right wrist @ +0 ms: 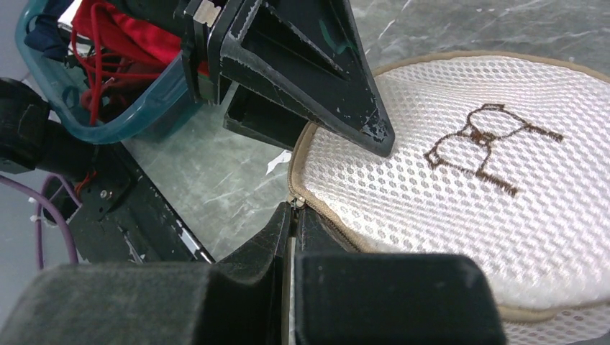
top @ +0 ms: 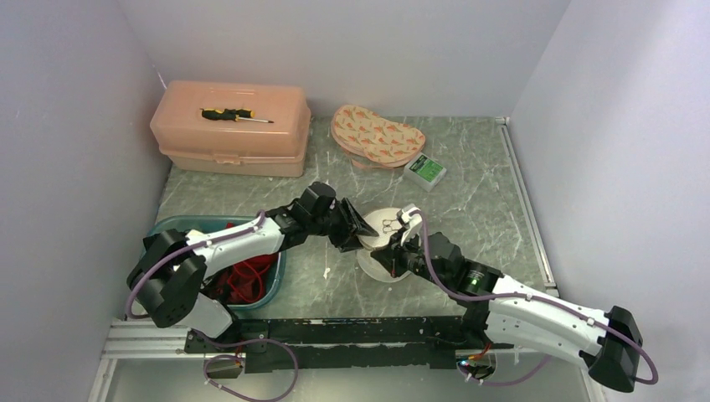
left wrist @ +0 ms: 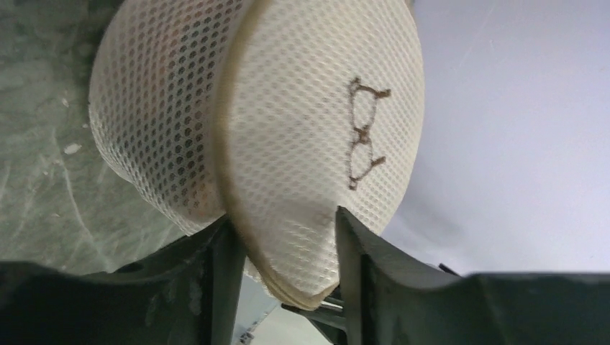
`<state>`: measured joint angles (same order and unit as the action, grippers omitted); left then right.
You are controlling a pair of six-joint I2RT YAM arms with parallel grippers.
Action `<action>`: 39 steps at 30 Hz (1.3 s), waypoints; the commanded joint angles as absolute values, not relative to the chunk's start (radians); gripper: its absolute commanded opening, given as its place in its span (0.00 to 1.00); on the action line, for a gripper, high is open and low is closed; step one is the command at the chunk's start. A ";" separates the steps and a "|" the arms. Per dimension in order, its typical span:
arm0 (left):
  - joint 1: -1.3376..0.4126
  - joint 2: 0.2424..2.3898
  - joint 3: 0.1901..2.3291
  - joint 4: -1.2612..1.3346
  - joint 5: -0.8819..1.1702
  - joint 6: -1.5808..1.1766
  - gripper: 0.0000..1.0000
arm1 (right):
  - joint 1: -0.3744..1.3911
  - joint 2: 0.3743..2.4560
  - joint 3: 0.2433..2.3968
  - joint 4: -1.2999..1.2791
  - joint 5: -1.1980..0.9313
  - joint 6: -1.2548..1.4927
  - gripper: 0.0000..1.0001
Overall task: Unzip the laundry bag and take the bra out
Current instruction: Unzip the laundry bag at the center of the board.
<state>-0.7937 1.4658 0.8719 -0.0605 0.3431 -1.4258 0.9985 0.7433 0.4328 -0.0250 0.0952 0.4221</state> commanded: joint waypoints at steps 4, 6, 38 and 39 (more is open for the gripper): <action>-0.799 1.489 0.897 0.014 0.354 -1.403 0.22 | 1.006 0.693 0.448 -0.094 0.227 0.451 0.00; -0.799 1.493 0.904 0.002 0.347 -1.381 0.09 | 1.005 0.672 0.442 -0.126 0.263 0.471 0.00; -0.635 1.533 1.097 -0.133 0.633 -0.990 0.10 | 1.006 0.448 0.414 -0.163 0.225 0.479 0.00; -0.626 1.554 1.130 -0.149 0.668 -0.960 0.20 | 1.006 0.467 0.427 -0.152 0.200 0.467 0.00</action>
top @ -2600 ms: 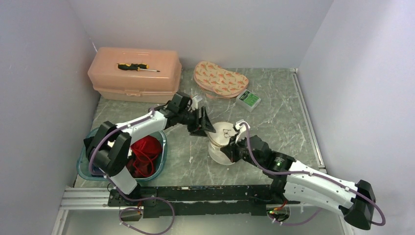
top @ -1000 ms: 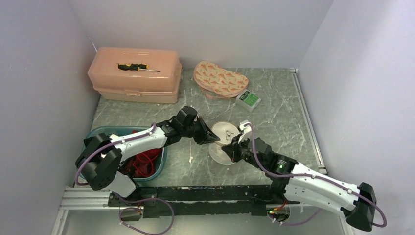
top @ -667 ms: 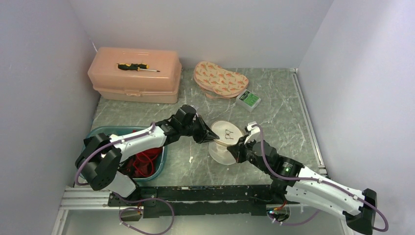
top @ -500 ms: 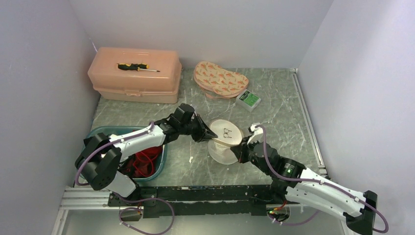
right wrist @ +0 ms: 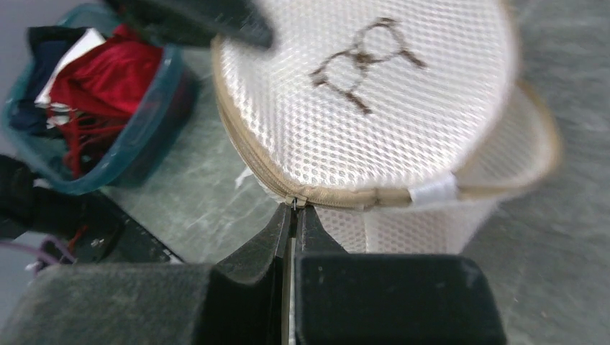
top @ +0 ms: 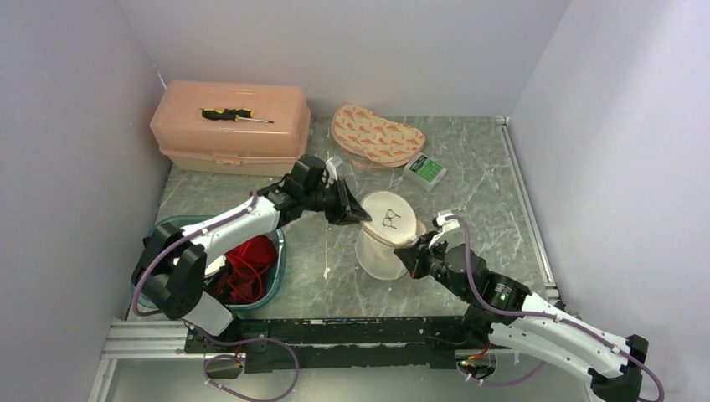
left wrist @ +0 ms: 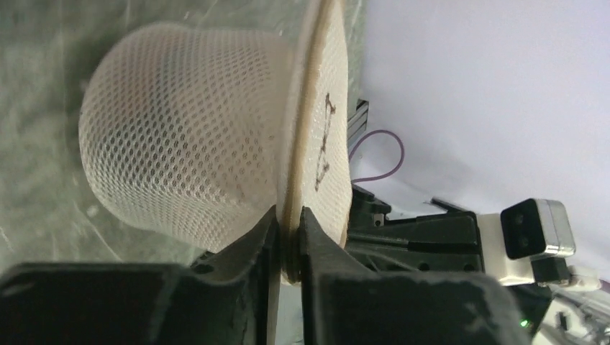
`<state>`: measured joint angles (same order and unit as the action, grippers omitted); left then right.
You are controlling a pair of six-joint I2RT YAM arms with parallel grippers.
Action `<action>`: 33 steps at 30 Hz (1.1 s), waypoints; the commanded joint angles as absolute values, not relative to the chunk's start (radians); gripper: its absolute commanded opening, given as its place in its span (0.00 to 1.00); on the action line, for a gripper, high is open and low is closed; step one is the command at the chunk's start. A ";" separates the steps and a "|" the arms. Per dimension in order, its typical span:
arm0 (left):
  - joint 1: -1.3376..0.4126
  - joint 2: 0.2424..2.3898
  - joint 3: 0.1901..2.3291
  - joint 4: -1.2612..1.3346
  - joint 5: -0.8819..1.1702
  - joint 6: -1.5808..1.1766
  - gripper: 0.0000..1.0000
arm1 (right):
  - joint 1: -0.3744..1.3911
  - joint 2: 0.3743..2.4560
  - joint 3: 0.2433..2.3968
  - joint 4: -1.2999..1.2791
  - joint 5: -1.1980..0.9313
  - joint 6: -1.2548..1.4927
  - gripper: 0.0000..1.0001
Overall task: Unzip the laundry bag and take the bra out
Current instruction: Unzip the laundry bag at the center of the board.
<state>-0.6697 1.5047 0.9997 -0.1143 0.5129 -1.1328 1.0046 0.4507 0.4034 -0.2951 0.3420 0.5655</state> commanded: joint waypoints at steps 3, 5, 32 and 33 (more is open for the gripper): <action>-0.598 1.607 1.233 -0.267 0.745 -0.884 0.53 | 1.006 0.537 0.445 -0.130 0.181 0.456 0.00; -0.593 1.584 1.261 -0.370 0.685 -0.839 0.65 | 1.006 0.568 0.442 -0.106 0.190 0.457 0.00; -0.702 1.449 1.123 -0.319 0.449 -1.123 0.94 | 1.006 0.656 0.440 -0.116 0.230 0.462 0.00; -0.708 1.470 1.126 -0.308 0.450 -1.121 0.94 | 1.006 0.659 0.442 -0.118 0.227 0.463 0.00</action>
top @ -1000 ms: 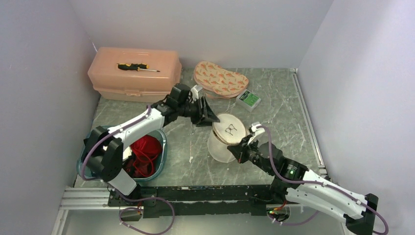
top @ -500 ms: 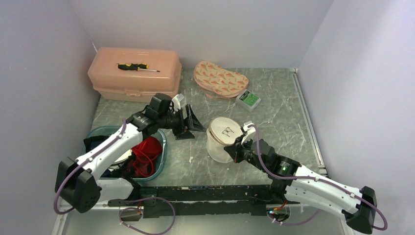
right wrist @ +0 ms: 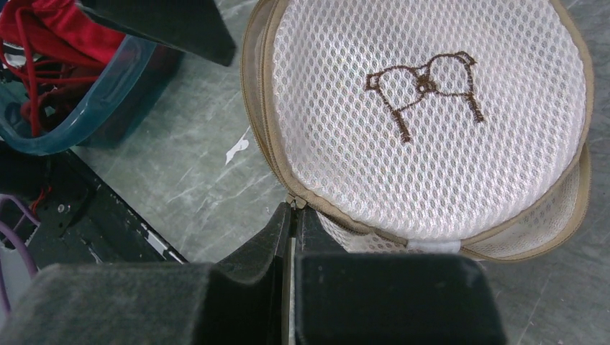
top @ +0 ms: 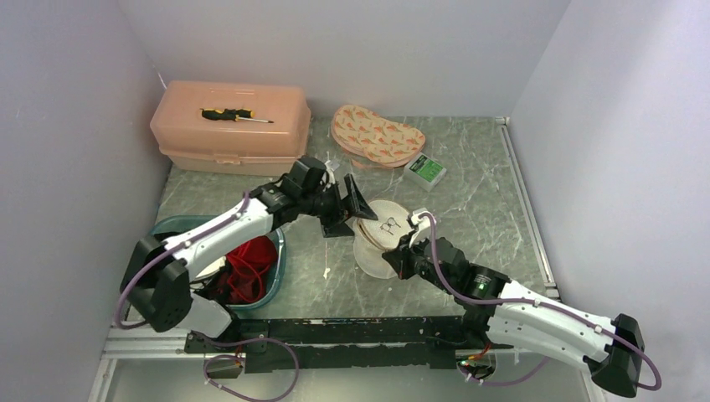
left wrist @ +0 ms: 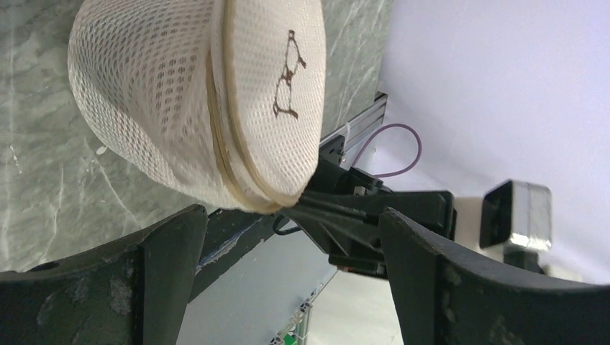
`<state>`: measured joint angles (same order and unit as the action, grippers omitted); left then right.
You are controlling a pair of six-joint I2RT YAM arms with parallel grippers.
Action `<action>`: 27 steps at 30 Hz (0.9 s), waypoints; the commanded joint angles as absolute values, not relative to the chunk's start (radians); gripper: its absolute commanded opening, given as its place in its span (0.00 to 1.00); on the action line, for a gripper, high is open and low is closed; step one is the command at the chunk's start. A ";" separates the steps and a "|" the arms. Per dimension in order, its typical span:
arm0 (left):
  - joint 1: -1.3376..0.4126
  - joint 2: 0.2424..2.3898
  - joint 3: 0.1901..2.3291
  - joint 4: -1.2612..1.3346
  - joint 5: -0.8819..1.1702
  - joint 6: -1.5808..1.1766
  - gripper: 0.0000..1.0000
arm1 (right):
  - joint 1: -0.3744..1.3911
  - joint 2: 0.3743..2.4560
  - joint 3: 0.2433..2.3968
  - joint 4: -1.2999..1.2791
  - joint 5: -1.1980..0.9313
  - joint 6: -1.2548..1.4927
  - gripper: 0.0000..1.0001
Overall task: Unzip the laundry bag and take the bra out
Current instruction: Unzip the laundry bag at the center of the board.
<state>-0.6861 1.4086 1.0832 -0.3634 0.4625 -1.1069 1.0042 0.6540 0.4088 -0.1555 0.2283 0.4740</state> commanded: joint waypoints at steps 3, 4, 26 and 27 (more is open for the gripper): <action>-0.713 1.525 1.145 -0.301 0.455 -1.113 0.87 | 1.006 0.662 0.450 -0.121 0.223 0.466 0.00; -0.713 1.537 1.145 -0.298 0.456 -1.111 0.84 | 1.006 0.662 0.453 -0.122 0.221 0.468 0.00; -0.712 1.521 1.068 -0.269 0.345 -1.136 0.03 | 1.006 0.604 0.482 -0.294 0.334 0.551 0.00; -0.712 1.520 1.067 -0.266 0.345 -1.137 0.03 | 1.005 0.602 0.482 -0.299 0.336 0.555 0.00</action>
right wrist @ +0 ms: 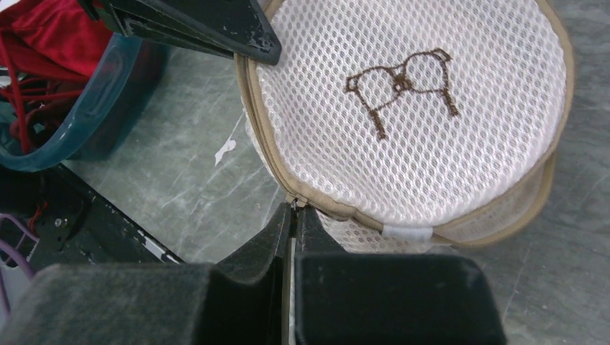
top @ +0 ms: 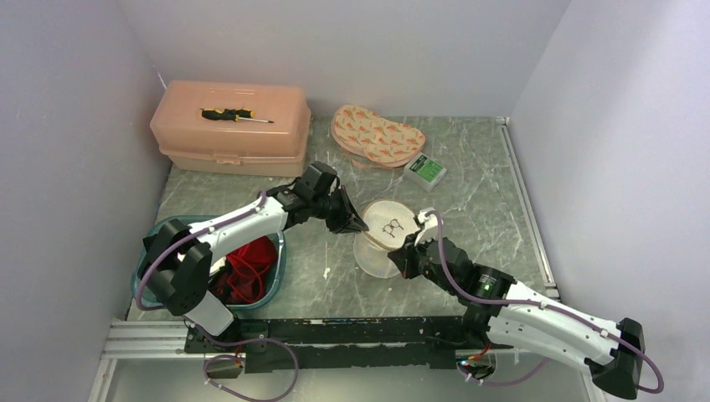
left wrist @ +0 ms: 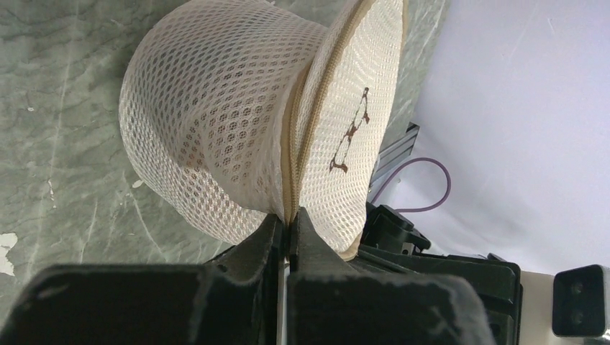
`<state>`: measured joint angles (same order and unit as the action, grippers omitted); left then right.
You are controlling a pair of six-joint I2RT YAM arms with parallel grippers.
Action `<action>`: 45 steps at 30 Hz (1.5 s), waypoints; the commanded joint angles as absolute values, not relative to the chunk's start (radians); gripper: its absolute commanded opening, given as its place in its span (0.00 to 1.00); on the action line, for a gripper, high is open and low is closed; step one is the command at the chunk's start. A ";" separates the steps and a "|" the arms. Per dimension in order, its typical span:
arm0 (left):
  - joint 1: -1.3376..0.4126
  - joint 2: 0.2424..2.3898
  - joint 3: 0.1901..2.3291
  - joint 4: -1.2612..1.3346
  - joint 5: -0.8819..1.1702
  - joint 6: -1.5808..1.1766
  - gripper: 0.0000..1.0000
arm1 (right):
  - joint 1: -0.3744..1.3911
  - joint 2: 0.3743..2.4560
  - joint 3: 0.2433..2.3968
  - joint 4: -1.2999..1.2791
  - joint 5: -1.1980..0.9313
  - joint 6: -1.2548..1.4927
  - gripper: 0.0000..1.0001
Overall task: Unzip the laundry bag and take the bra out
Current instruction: Unzip the laundry bag at the center of the board.
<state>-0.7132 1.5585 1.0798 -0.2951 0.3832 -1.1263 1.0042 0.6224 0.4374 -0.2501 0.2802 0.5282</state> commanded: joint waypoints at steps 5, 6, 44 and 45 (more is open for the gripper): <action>-0.712 1.514 1.068 -0.264 0.357 -1.134 0.03 | 1.006 0.587 0.476 -0.304 0.334 0.561 0.00; -0.713 1.510 1.068 -0.258 0.362 -1.133 0.03 | 1.005 0.587 0.477 -0.302 0.324 0.560 0.00; -0.531 1.705 1.362 -0.337 0.480 -0.537 0.68 | 1.002 0.415 0.337 -0.184 0.510 0.726 0.84; -0.531 1.731 1.393 -0.344 0.512 -0.514 0.68 | 1.002 0.416 0.341 -0.189 0.504 0.721 0.84</action>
<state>-0.5442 1.6672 1.2984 -0.3252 0.4053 -0.6018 1.0031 0.4229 0.3183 -0.2283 0.5186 0.7261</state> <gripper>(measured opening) 0.676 0.847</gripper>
